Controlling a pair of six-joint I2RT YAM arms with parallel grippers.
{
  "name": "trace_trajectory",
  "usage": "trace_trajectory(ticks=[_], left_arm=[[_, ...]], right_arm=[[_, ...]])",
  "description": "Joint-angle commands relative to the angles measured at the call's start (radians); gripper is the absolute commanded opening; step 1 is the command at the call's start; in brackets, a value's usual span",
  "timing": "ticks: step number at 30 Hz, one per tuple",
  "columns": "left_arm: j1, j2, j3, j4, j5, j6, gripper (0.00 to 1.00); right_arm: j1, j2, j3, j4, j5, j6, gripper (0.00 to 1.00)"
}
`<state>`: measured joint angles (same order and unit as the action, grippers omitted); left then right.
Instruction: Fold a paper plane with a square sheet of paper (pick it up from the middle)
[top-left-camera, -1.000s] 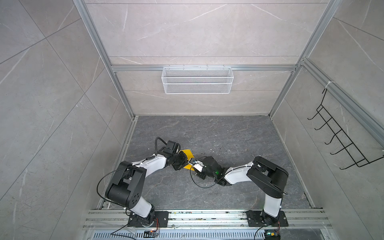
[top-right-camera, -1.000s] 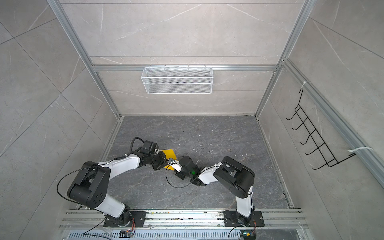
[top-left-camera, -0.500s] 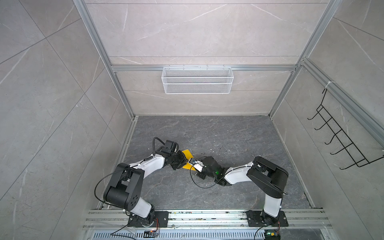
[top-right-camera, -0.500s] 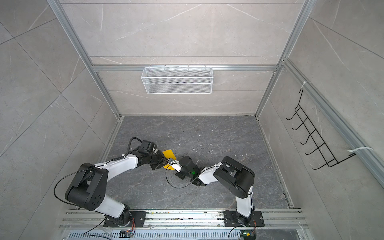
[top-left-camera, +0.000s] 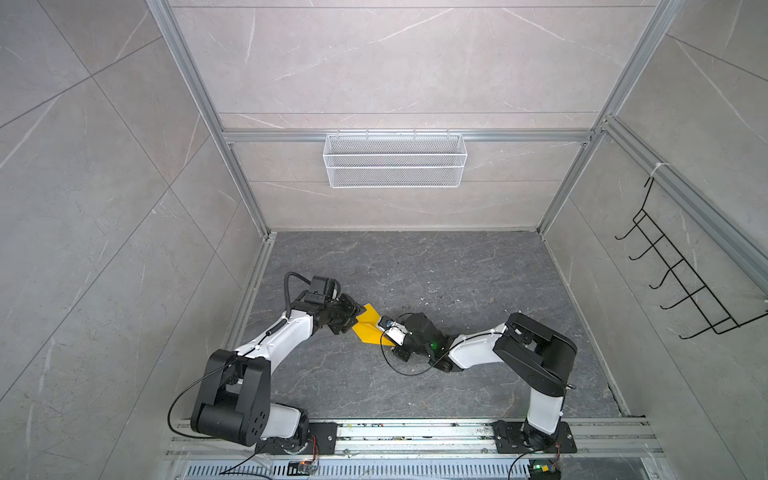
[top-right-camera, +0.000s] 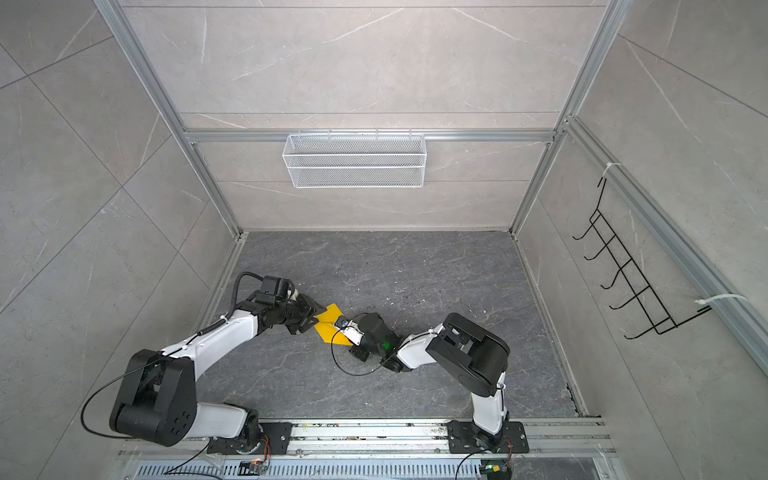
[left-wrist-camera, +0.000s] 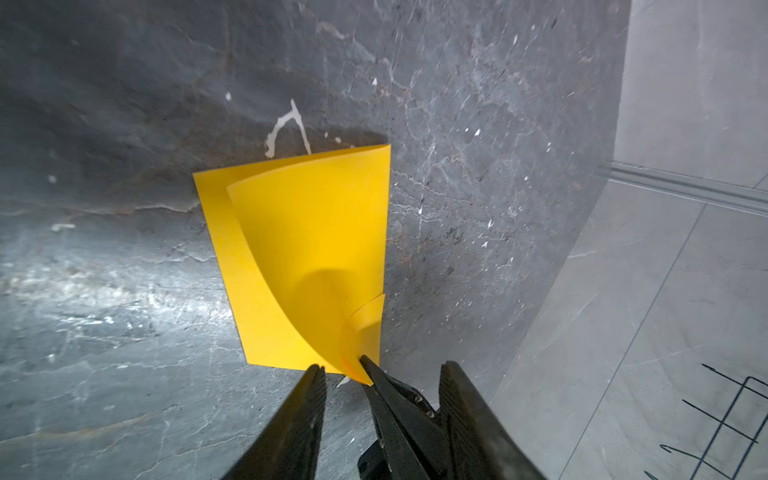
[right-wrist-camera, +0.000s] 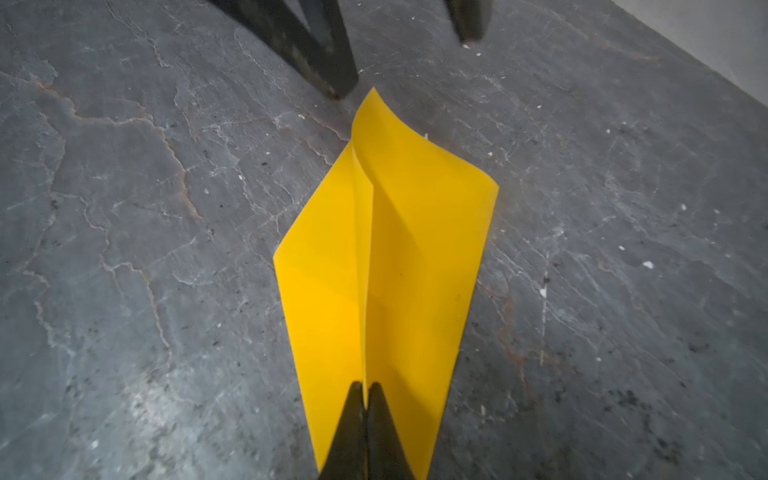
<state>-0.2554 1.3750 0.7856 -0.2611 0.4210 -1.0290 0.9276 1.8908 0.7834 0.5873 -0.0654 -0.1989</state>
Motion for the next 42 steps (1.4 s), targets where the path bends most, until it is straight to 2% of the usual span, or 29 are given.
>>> trace_trajectory(ticks=[1,7,16,23,30,42], left_arm=[[0.02,-0.067,-0.037,-0.027,-0.011,0.023,0.51],[0.024,-0.163,-0.128,-0.03,-0.053,0.023,0.51],[0.011,-0.24,-0.275,0.075,-0.013,-0.032,0.48],[-0.017,-0.17,-0.294,0.161,-0.01,-0.054,0.42],[-0.058,-0.045,-0.257,0.232,-0.012,-0.054,0.29],[-0.068,0.048,-0.238,0.221,-0.027,-0.038,0.21]], right_arm=[[0.005,-0.006,0.026,-0.045,-0.047,0.075,0.06],[0.001,0.002,0.054,-0.078,-0.093,0.151,0.05],[-0.016,0.029,0.105,-0.123,-0.13,0.218,0.04],[-0.024,0.044,0.123,-0.133,-0.161,0.247,0.04],[-0.039,0.039,0.113,-0.116,-0.199,0.291,0.04],[-0.073,0.061,0.124,-0.099,-0.291,0.368,0.04]])
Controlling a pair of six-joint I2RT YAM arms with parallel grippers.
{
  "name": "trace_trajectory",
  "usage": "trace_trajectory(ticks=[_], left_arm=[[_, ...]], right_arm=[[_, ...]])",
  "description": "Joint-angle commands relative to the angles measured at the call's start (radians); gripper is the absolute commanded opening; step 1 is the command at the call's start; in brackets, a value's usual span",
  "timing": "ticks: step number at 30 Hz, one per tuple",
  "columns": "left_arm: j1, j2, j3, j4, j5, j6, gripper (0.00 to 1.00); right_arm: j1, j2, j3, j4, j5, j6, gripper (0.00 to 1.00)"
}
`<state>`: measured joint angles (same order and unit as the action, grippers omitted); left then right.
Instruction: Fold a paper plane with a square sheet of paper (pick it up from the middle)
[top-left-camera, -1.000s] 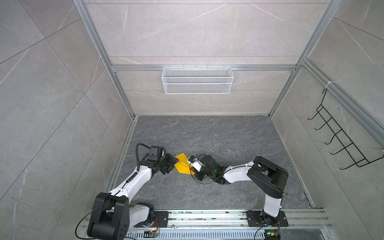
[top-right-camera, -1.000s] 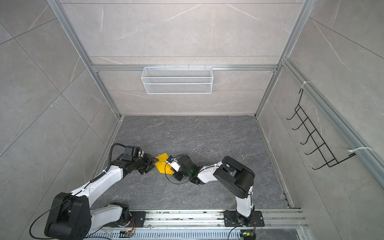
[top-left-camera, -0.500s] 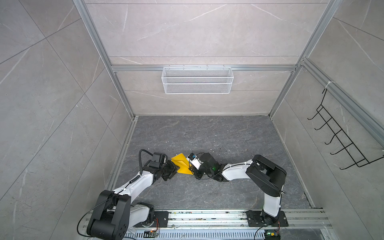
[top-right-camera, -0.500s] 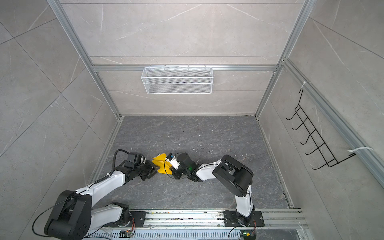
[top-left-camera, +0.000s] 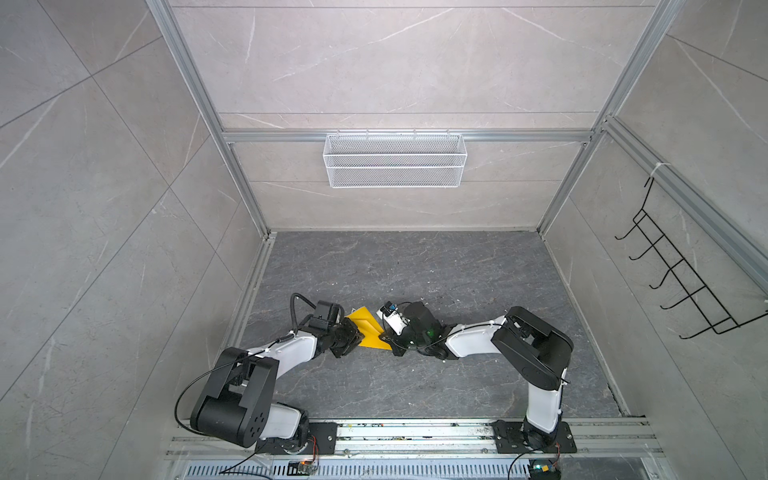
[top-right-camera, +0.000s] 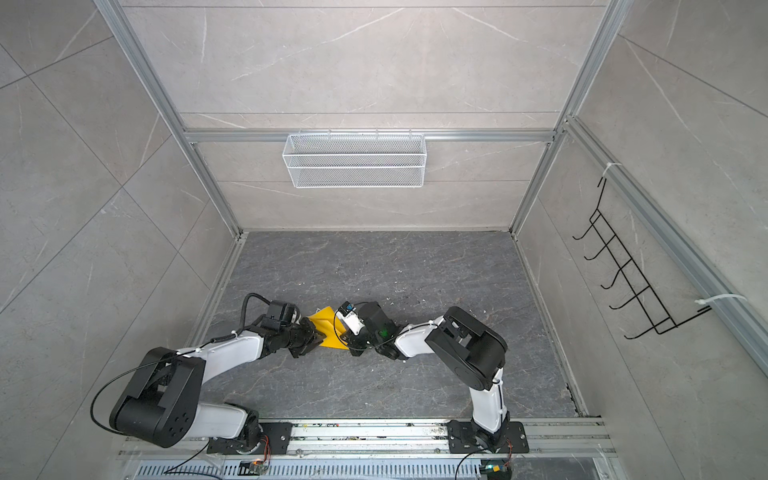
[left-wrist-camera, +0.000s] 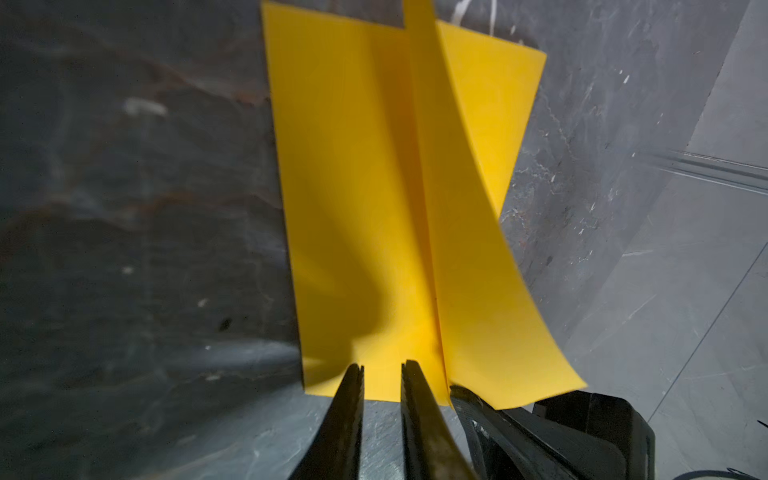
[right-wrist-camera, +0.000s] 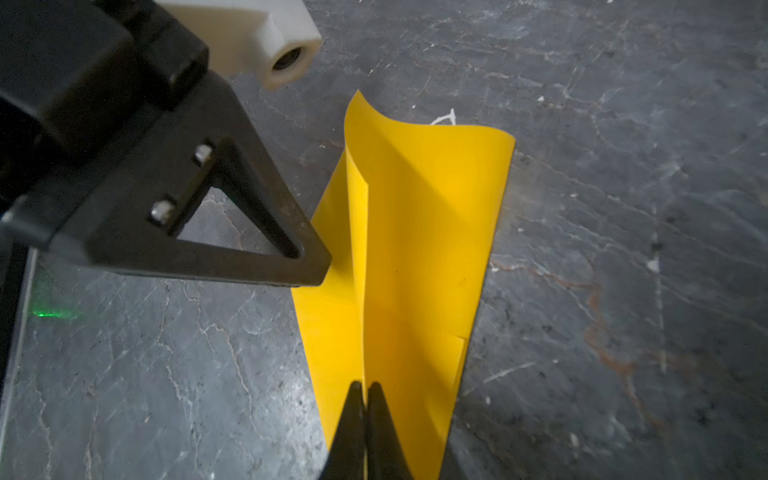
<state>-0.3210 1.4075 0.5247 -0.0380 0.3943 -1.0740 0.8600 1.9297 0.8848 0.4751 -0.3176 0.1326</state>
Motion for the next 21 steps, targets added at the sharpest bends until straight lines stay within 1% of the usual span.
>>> trace_trajectory(ticks=[1,11,21], left_arm=[[-0.003,0.018,0.024,-0.01,-0.004,0.009,0.21],[-0.003,0.031,0.052,-0.096,-0.023,0.054,0.19],[-0.003,0.067,0.081,-0.141,-0.009,0.112,0.18]], right_arm=[[-0.009,0.024,0.024,0.013,-0.045,0.043,0.04],[-0.042,0.053,0.039,0.023,-0.102,0.108,0.04],[-0.079,0.066,0.052,0.034,-0.171,0.167,0.04]])
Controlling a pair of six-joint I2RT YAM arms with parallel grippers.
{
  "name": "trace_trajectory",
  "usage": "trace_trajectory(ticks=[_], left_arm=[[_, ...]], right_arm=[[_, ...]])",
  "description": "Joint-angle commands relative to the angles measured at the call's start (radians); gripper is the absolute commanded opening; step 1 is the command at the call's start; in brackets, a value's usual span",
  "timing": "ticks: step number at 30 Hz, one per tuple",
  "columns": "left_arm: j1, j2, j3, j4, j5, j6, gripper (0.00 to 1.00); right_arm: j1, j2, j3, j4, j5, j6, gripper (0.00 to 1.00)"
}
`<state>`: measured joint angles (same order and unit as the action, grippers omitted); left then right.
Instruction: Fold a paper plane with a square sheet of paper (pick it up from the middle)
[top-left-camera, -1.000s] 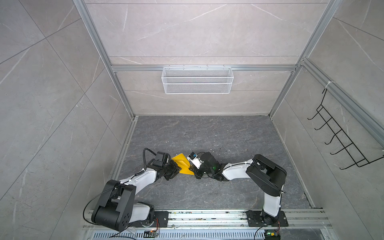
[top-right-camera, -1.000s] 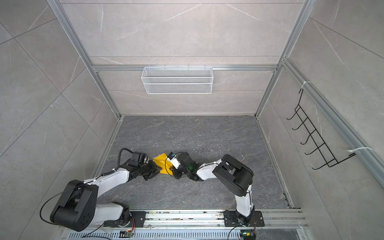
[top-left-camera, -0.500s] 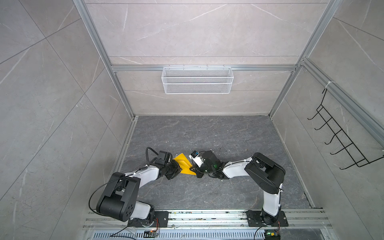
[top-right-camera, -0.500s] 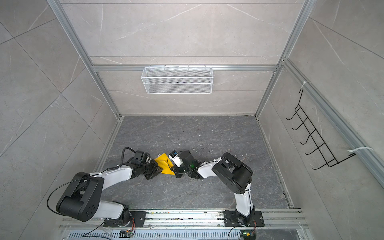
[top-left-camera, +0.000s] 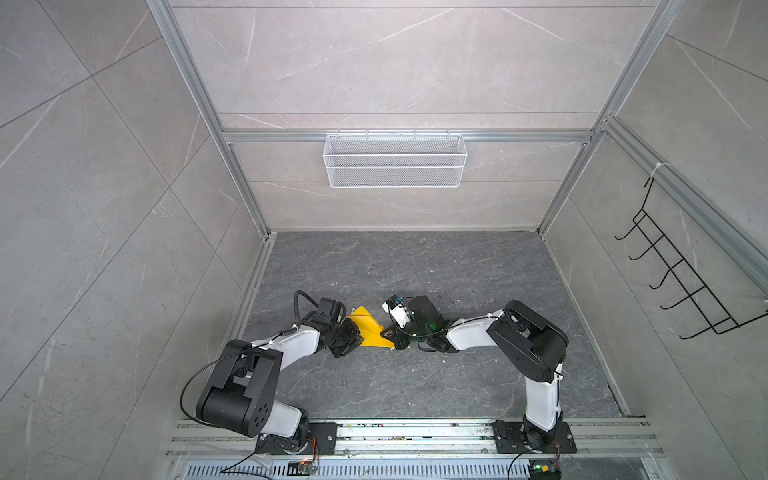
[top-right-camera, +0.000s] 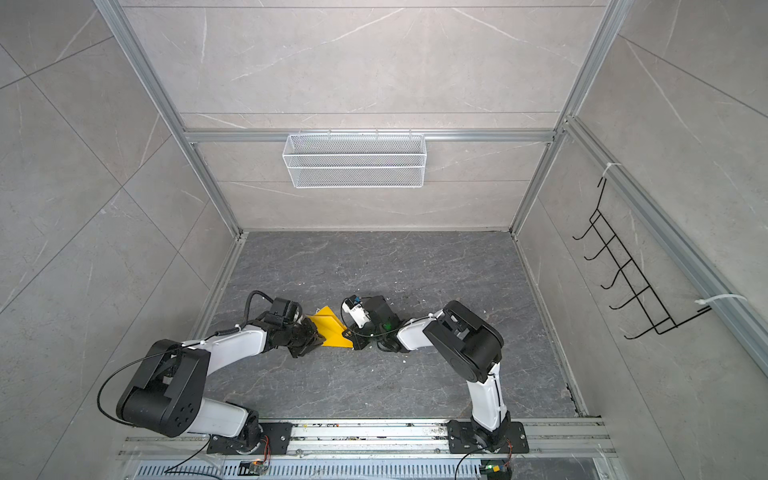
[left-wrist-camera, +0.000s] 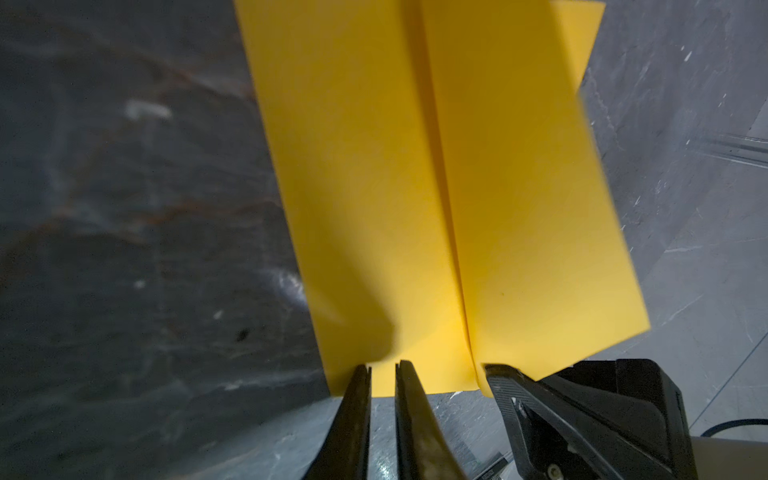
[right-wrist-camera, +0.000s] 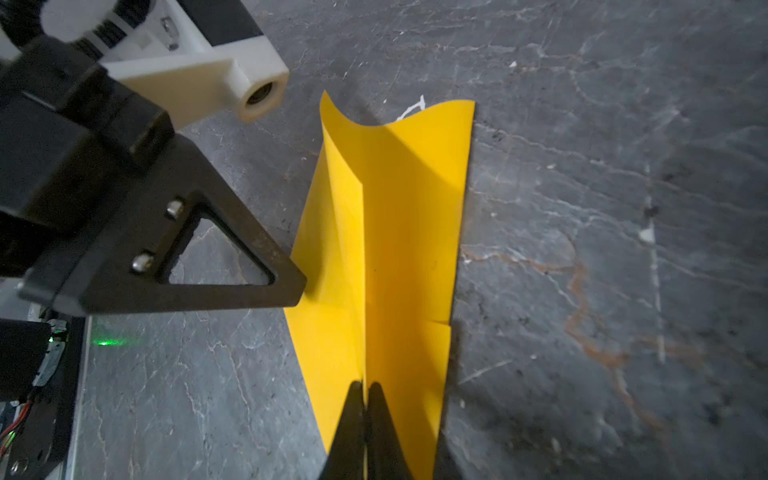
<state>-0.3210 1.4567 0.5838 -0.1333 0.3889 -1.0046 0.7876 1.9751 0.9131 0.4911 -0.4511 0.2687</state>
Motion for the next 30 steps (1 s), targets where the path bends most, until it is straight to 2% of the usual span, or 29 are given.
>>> trace_trajectory(ticks=[1,11,30], left_arm=[[-0.003,0.019,0.024,-0.05,-0.003,0.046,0.17],[-0.003,0.021,0.041,-0.074,-0.002,0.07,0.17],[-0.003,0.005,0.044,-0.092,-0.002,0.082,0.17]], right_arm=[[-0.011,0.022,0.028,0.015,-0.043,0.037,0.04],[-0.031,0.057,0.068,-0.033,-0.111,0.091,0.05],[-0.067,0.108,0.111,-0.068,-0.167,0.196,0.05]])
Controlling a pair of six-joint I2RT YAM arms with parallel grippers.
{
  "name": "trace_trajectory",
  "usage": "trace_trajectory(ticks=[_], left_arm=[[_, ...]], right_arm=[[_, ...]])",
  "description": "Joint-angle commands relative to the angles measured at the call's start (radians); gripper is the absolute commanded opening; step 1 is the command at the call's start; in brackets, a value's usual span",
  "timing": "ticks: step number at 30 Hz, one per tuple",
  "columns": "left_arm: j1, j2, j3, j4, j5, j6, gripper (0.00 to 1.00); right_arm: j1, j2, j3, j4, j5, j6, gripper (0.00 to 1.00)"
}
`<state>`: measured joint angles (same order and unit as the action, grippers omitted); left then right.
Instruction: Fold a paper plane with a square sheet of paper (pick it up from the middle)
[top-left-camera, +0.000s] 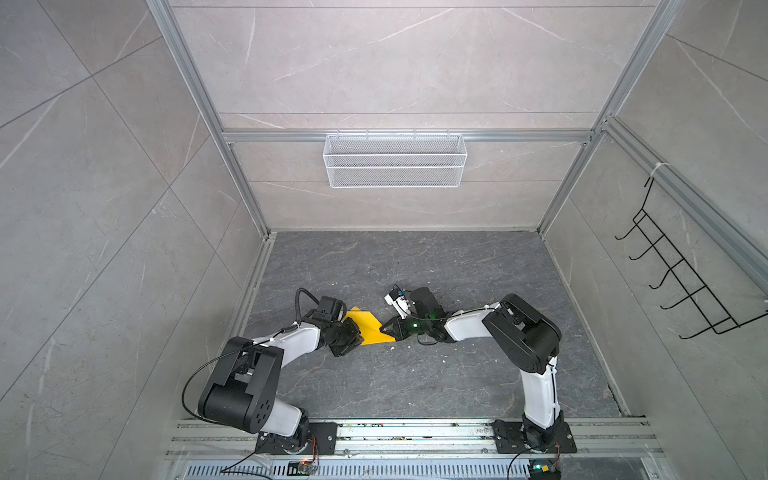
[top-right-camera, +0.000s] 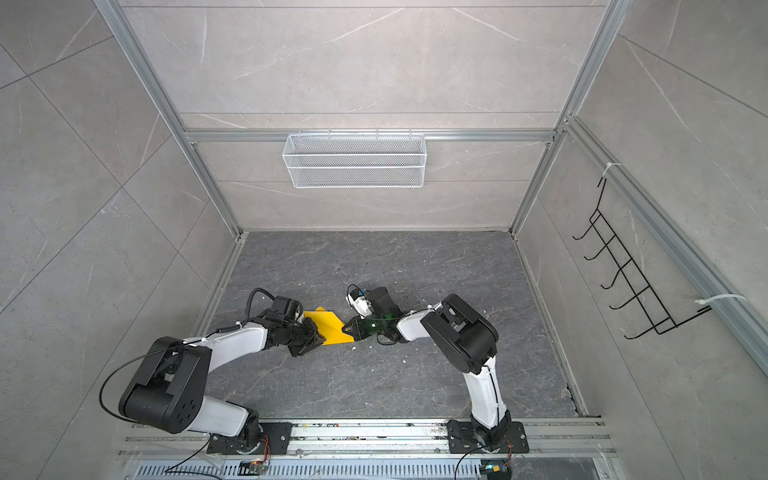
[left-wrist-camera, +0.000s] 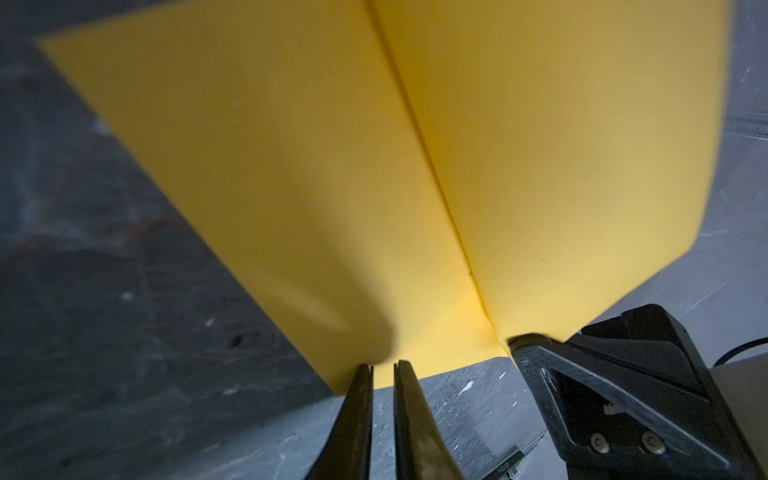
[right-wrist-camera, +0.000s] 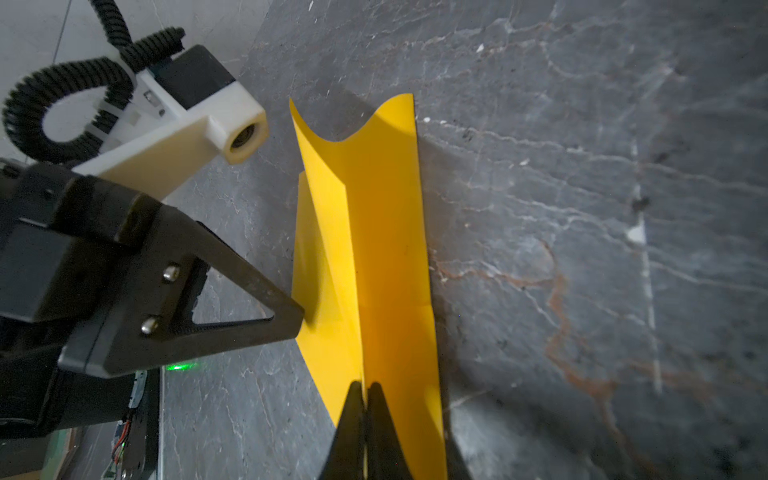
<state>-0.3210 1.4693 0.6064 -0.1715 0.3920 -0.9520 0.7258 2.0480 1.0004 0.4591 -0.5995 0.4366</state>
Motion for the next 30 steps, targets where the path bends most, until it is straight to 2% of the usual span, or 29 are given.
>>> trace_trajectory(ticks=[1,19,25,30], left_arm=[[-0.003,-0.008,0.021,-0.055,-0.006,0.031,0.17],[-0.003,-0.043,0.055,-0.078,-0.003,0.047,0.17],[-0.003,-0.066,0.058,0.013,0.031,0.041,0.19],[-0.003,-0.02,0.069,0.105,0.064,0.009,0.21]], right_arm=[[-0.006,0.037,0.027,-0.043,-0.019,0.031,0.05],[-0.012,0.072,0.073,-0.15,0.001,0.058,0.05],[-0.017,0.083,0.078,-0.154,-0.016,0.085,0.06],[-0.017,0.064,0.06,-0.131,-0.029,0.126,0.07]])
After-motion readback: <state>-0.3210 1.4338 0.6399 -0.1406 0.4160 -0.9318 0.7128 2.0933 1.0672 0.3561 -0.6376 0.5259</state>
